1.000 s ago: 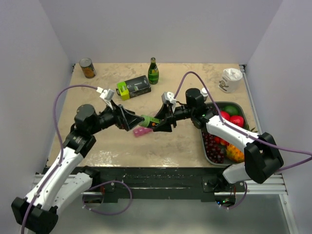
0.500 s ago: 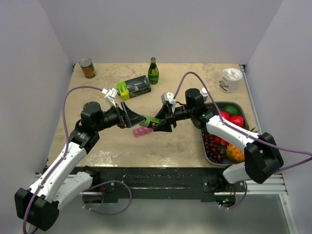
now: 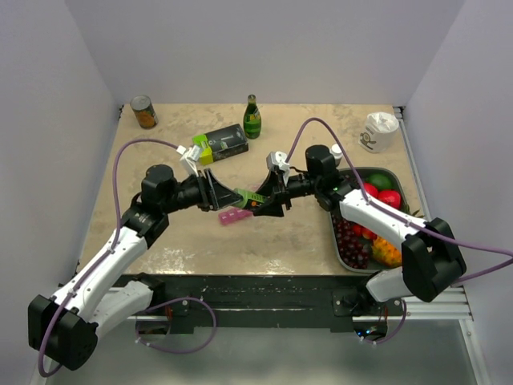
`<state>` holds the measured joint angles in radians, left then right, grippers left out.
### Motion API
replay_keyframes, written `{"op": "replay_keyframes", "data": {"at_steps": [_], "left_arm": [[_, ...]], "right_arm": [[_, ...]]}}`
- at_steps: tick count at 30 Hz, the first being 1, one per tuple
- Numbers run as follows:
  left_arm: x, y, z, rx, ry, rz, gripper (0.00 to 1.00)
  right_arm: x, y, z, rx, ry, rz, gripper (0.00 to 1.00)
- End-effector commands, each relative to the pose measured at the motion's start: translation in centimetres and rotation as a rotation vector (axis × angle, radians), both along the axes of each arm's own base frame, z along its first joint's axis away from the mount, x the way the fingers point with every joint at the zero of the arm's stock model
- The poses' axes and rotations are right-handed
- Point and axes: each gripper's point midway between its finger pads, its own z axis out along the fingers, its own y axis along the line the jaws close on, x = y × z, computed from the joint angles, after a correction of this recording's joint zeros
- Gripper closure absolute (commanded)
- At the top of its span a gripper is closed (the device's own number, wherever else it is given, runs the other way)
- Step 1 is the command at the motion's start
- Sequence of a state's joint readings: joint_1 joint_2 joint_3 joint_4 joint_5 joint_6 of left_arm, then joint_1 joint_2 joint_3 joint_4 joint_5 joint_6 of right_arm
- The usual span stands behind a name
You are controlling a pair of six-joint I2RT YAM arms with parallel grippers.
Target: Sort the pills into containers
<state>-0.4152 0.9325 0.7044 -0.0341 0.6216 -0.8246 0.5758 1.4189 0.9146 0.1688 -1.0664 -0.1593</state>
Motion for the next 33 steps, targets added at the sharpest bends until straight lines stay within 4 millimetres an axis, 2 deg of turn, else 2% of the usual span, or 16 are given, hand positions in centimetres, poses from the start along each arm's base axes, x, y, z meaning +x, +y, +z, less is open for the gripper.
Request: {"op": "replay_keyframes", "data": {"at_steps": [1, 4, 6, 9, 11, 12, 13, 15, 17, 18, 20, 23, 26, 27, 30, 33], "left_arm": [[-1.2, -0.5, 0.8, 0.030, -0.093, -0.094, 0.78], [-2.8, -0.7, 1.0, 0.067, -0.252, -0.235, 0.87], [-5.0, -0.9, 0.9, 0.079, -0.427, -0.421, 0.89], [-7.8, -0.3, -0.9, 0.126, -0.694, -0.637, 0.89], [-7.9, 0.1, -2.0, 0.169, -0.771, -0.651, 0.84], [-7.3, 0.2, -2.3, 0.200, -0.794, -0.629, 0.79], [-6.9, 0.2, -2.2, 0.214, -0.805, -0.614, 0.62], [-4.8, 0.5, -2.0, 0.273, -0.779, -0.499, 0.40], [-4.1, 0.8, -0.8, 0.289, -0.806, -0.429, 0.22], [-3.8, 1.0, -0.4, 0.287, -0.777, -0.380, 0.01], [-4.2, 1.2, 1.7, 0.251, -0.840, -0.337, 0.01], [-6.0, 1.1, 4.4, 0.136, -0.806, -0.308, 0.01], [-6.5, 1.6, 6.7, 0.082, -0.799, -0.245, 0.01], [-5.2, 2.1, 7.1, 0.074, -0.714, -0.139, 0.01], [-3.8, 2.9, 7.1, 0.062, -0.577, -0.008, 0.01], [-2.8, 2.5, 5.5, 0.044, -0.403, 0.028, 0.01]], "right_arm": [[0.6, 0.6, 2.7, 0.053, -0.083, 0.011, 1.00], [0.1, 0.9, 3.2, 0.082, -0.012, 0.029, 1.00], [-0.5, 1.1, 3.7, 0.125, 0.016, 0.063, 1.00], [-1.2, 1.3, 4.0, 0.146, 0.086, 0.083, 1.00], [-1.6, 1.4, 4.1, 0.148, 0.102, 0.091, 1.00], [-1.7, 1.5, 4.3, 0.151, 0.097, 0.093, 1.00], [-1.7, 1.5, 4.2, 0.151, 0.099, 0.094, 1.00], [-1.8, 1.5, 4.2, 0.150, 0.099, 0.096, 1.00], [-1.8, 1.5, 4.2, 0.149, 0.086, 0.098, 1.00], [-1.8, 1.5, 4.0, 0.141, 0.089, 0.097, 1.00], [-1.7, 1.5, 3.9, 0.138, 0.080, 0.096, 1.00], [-1.7, 1.6, 3.7, 0.136, 0.081, 0.096, 1.00], [-1.6, 1.7, 3.5, 0.128, 0.066, 0.091, 1.00], [-1.6, 1.6, 3.3, 0.118, 0.070, 0.088, 1.00], [-1.2, 1.6, 3.0, 0.103, 0.051, 0.076, 1.00], [-1.0, 1.6, 2.9, 0.096, 0.035, 0.068, 1.00]]}}
